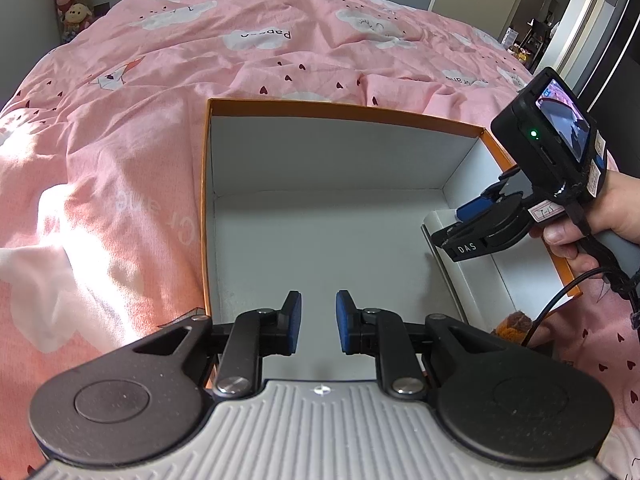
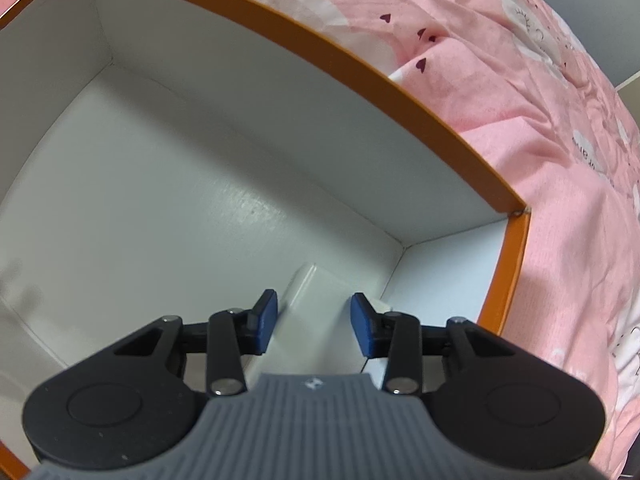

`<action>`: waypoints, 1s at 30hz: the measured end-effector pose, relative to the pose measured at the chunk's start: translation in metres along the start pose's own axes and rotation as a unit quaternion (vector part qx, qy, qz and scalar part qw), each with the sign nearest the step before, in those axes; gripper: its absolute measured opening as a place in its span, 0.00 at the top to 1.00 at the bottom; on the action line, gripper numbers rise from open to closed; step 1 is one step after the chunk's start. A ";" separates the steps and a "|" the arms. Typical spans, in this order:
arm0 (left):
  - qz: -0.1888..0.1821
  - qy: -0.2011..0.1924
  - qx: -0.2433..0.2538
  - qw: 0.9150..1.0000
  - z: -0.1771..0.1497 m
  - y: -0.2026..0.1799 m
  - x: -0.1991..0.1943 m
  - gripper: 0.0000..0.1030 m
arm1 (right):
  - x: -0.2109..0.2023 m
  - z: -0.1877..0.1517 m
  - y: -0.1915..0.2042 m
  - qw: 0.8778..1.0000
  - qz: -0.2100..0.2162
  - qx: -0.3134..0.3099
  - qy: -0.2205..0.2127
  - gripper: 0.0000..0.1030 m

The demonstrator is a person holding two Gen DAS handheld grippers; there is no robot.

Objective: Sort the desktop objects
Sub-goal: 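Withdraw the open right tool from the orange box, then grasp the small gold cardboard box with the right tool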

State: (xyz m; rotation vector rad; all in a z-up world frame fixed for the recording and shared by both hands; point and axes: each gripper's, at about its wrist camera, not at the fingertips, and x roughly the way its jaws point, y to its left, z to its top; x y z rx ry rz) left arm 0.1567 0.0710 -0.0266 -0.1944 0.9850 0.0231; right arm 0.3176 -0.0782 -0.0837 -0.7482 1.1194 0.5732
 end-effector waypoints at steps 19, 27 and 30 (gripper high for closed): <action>-0.036 -0.062 0.028 0.997 -0.013 -0.025 -0.047 0.80 | -0.137 -0.119 0.001 0.970 0.042 0.085 -0.222 0.55; -0.069 -0.050 0.071 0.994 -0.042 -0.043 -0.074 0.80 | -0.176 -0.180 0.034 0.959 0.106 0.119 -0.234 0.60; -0.077 -0.032 0.088 0.993 -0.060 -0.050 -0.079 0.80 | -0.172 -0.191 0.061 0.965 0.125 0.099 -0.207 0.61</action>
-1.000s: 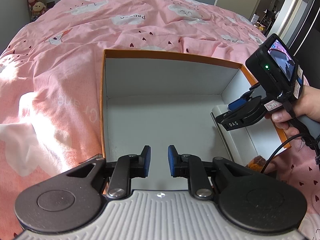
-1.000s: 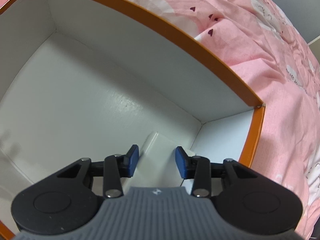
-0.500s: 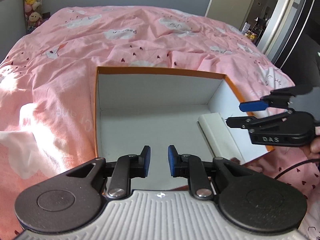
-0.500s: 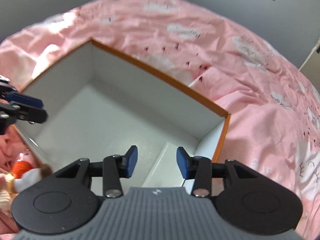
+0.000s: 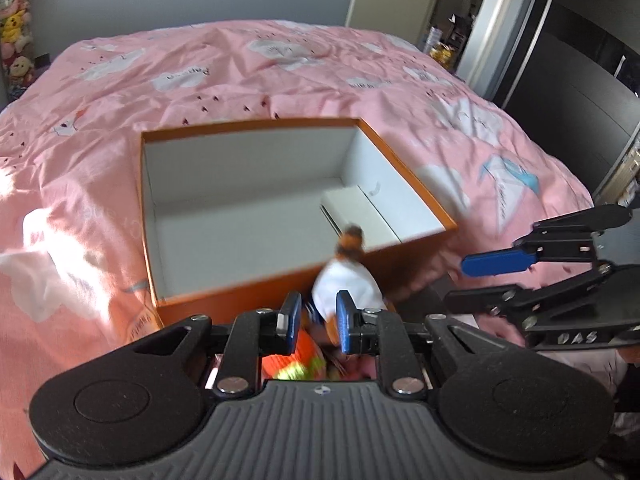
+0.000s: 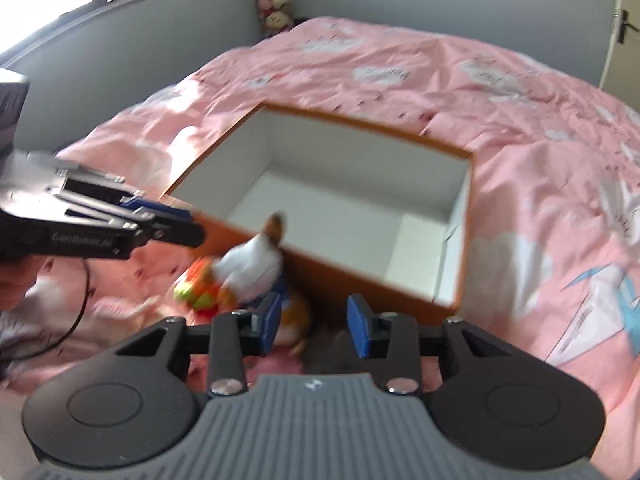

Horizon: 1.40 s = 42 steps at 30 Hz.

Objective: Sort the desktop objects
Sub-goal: 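Grasp the small gold cardboard box with the right tool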

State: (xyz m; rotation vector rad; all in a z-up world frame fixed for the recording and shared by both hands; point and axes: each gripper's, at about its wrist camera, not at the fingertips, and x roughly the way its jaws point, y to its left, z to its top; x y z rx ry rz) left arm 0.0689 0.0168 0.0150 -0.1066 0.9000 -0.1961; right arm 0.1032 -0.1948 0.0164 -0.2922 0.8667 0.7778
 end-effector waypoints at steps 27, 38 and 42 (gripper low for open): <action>-0.052 0.096 -0.004 0.994 -0.055 -0.011 0.023 0.80 | 0.069 -0.058 0.045 0.986 -0.094 -0.029 0.131 0.24; -0.098 0.123 0.003 0.988 -0.056 -0.023 0.049 0.73 | 0.022 -0.052 -0.003 0.992 -0.035 0.054 0.110 0.54; -0.101 0.149 0.016 0.984 -0.056 -0.032 0.064 0.69 | 0.018 -0.055 -0.008 0.991 -0.043 0.070 0.108 0.56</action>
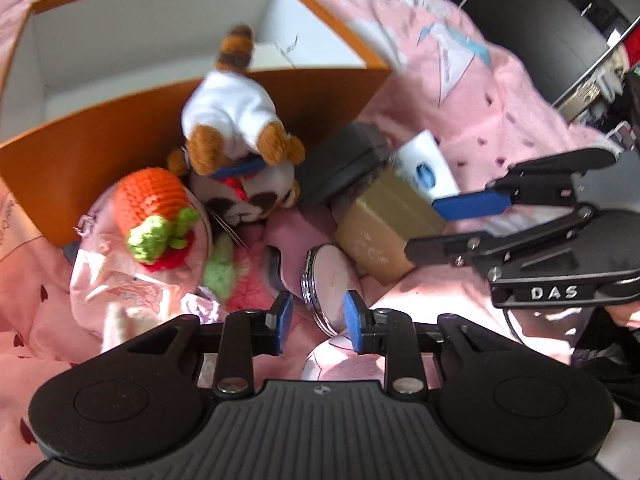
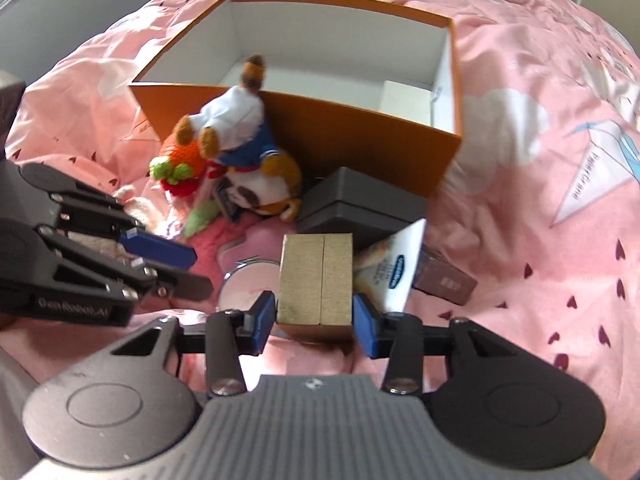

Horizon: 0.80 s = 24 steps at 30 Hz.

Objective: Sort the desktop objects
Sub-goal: 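Grasp the round silver compact mirror with the left tool while the right tool lifts the gold box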

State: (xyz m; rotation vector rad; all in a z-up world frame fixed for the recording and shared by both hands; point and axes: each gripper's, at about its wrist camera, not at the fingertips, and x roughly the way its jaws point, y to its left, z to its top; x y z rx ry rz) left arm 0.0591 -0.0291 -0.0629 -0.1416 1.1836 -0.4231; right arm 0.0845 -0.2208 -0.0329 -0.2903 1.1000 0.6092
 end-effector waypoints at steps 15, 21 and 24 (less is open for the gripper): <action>-0.026 0.023 0.008 0.999 0.007 -0.009 0.017 0.69 | 0.023 0.021 0.000 0.999 -0.009 -0.033 0.013 0.54; -0.014 0.027 -0.009 1.000 0.013 -0.008 0.036 0.69 | 0.029 0.021 0.000 0.999 -0.016 -0.047 0.009 0.53; -0.008 0.026 0.004 1.000 0.015 -0.014 0.039 0.70 | 0.032 0.020 -0.005 0.999 -0.014 -0.039 0.010 0.51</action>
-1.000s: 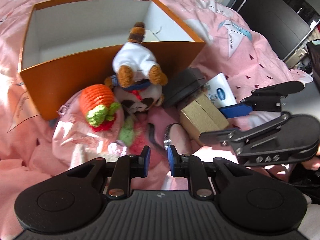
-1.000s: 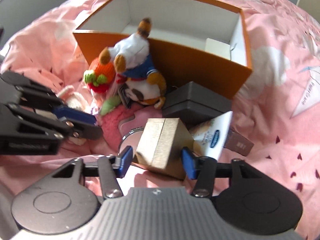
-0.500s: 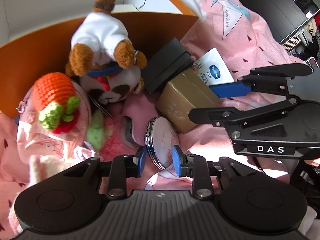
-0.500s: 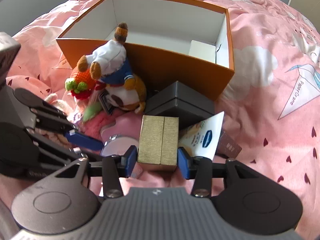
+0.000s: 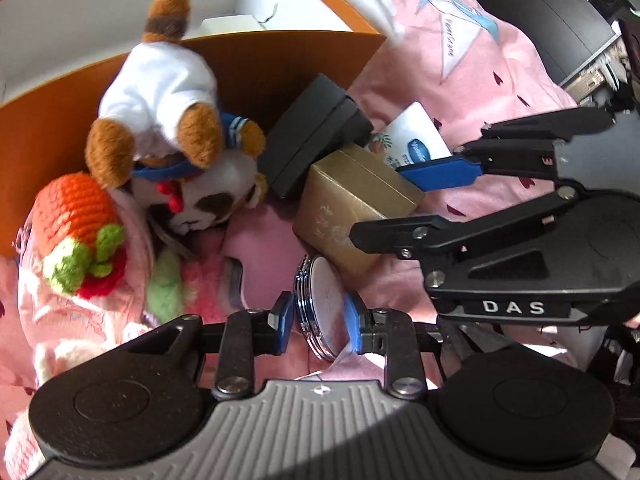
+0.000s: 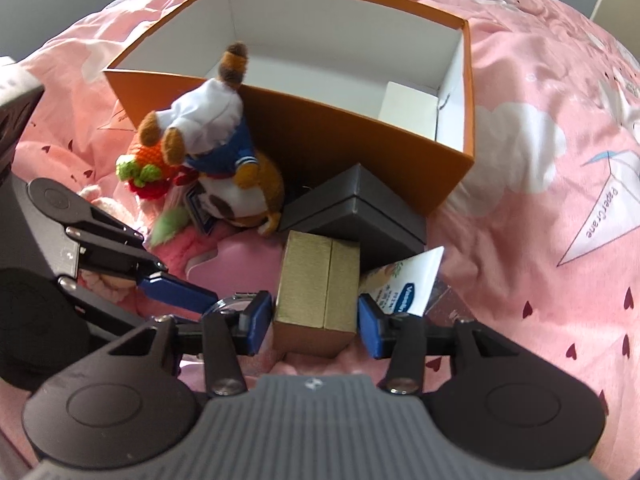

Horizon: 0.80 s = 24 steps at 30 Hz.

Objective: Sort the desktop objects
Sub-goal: 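Grasp the round silver compact mirror with the left tool while the right tool lifts the gold box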

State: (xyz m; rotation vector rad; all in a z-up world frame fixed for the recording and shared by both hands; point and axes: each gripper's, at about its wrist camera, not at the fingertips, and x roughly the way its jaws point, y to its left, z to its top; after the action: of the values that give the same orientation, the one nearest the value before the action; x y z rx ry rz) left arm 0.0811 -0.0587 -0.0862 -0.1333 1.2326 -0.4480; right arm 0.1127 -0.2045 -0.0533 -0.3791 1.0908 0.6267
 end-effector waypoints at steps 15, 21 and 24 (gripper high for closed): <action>-0.042 0.007 0.021 0.999 -0.001 -0.004 0.011 0.70 | -0.016 -0.011 -0.020 0.999 0.032 0.020 0.006 0.52; -0.023 0.012 0.016 1.000 0.002 -0.005 0.021 0.85 | -0.016 -0.013 -0.018 1.000 0.025 0.017 0.002 0.52; -0.017 -0.004 0.016 1.000 0.000 -0.003 0.012 0.85 | -0.021 -0.013 -0.018 0.999 0.029 0.015 -0.009 0.52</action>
State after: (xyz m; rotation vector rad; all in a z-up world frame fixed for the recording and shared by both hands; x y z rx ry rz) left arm 0.0836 -0.0664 -0.0952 -0.1288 1.2161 -0.4958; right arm 0.1087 -0.2319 -0.0396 -0.3158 1.0964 0.6627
